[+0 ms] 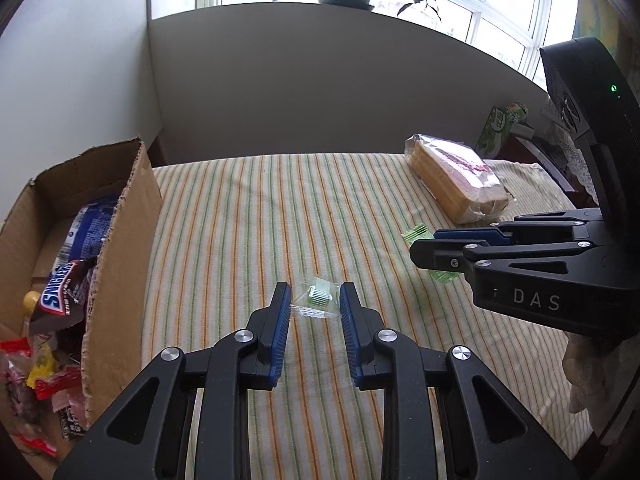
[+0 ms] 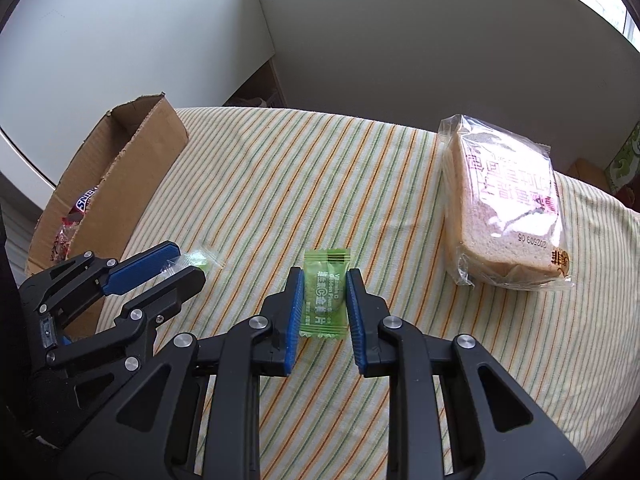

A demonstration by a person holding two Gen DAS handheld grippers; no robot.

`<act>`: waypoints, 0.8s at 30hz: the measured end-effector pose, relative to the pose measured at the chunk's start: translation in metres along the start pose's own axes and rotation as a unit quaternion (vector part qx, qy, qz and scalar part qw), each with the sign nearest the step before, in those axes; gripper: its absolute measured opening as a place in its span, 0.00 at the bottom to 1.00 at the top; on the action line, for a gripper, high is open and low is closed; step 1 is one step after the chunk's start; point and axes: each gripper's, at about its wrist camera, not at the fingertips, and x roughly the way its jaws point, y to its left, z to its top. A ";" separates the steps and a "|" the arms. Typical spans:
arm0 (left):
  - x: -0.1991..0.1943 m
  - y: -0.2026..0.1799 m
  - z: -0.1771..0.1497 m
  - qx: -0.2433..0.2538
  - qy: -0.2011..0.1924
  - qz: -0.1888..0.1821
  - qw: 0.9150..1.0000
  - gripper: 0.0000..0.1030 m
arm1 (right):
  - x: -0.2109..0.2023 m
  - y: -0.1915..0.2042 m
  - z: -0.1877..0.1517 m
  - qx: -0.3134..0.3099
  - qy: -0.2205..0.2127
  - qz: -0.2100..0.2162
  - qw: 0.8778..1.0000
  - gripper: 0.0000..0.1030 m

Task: Organize snacks
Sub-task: 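Carry both green candies into the box and open both tools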

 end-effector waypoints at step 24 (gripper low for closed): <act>-0.115 0.098 -0.024 -0.093 -0.125 0.073 0.985 0.22 | -0.066 0.127 0.004 -0.097 -0.048 0.083 0.991 0.21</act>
